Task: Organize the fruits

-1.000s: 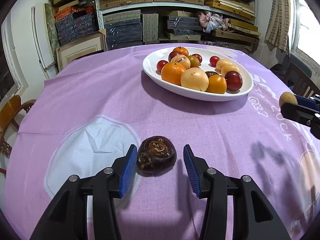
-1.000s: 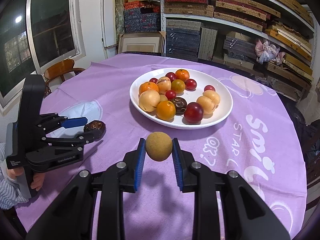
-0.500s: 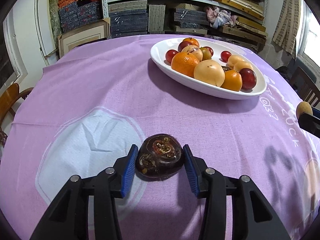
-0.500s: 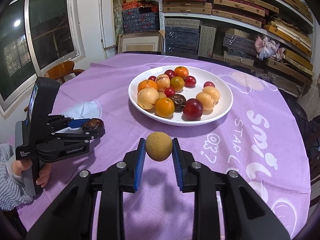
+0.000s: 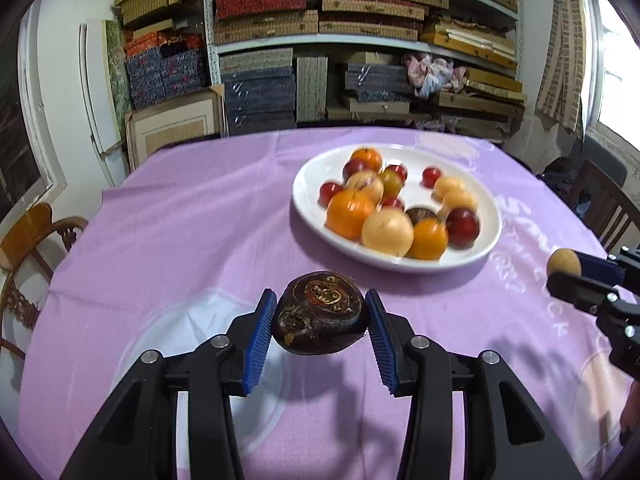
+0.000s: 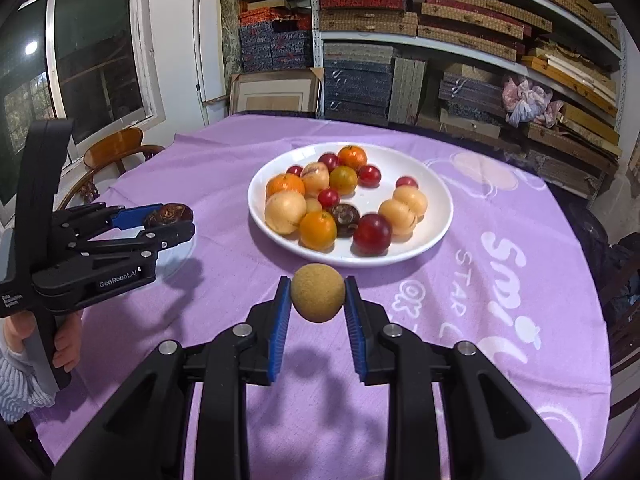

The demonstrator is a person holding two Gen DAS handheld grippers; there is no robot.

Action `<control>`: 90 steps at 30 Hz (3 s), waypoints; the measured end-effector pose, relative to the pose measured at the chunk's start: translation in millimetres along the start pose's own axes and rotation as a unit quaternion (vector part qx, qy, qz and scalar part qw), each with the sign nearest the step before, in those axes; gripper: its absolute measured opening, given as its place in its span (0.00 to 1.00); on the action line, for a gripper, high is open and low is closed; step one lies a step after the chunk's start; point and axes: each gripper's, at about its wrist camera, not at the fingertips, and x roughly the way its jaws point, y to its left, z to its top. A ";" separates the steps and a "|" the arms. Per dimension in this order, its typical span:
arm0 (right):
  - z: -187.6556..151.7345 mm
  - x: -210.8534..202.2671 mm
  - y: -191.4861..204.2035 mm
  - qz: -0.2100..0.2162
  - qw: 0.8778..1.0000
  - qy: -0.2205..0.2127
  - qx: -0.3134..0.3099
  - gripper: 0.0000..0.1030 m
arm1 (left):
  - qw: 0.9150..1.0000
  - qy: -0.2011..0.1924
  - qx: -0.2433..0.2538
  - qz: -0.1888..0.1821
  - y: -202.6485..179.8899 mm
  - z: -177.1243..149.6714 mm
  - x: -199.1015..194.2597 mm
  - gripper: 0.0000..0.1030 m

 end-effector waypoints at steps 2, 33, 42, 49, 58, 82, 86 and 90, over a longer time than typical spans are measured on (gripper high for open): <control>12.3 -8.4 -1.0 -0.004 1.000 -0.012 -0.003 0.25 | 1.000 -0.013 0.005 -0.002 -6.2 14.1 -7.1 0.45; 98.5 123.3 -79.9 -0.040 0.997 0.037 0.062 0.25 | 0.999 0.032 0.003 -0.020 -45.1 100.6 117.6 0.45; 92.3 158.4 -78.1 -0.050 0.996 0.057 0.046 0.25 | 0.999 0.044 0.010 -0.020 -48.4 96.4 145.5 0.44; 90.5 169.6 -80.5 -0.059 0.996 0.063 0.039 0.25 | 0.999 0.044 0.011 -0.018 -52.2 99.0 154.5 0.44; 90.5 170.6 -80.4 -0.071 0.995 0.060 0.026 0.26 | 0.999 0.041 0.010 -0.005 -53.4 100.1 158.6 0.45; 105.7 141.3 -89.4 -0.094 0.995 0.031 0.033 0.59 | 0.999 0.035 -0.007 0.017 -37.5 117.3 136.5 0.70; 113.5 123.0 -86.4 -0.092 0.995 0.013 0.034 0.59 | 1.000 0.019 -0.007 0.017 -37.0 125.9 117.8 0.70; 121.0 96.7 -79.8 -0.089 0.995 -0.010 0.037 0.60 | 1.000 0.000 -0.013 0.013 -35.7 131.8 92.1 0.71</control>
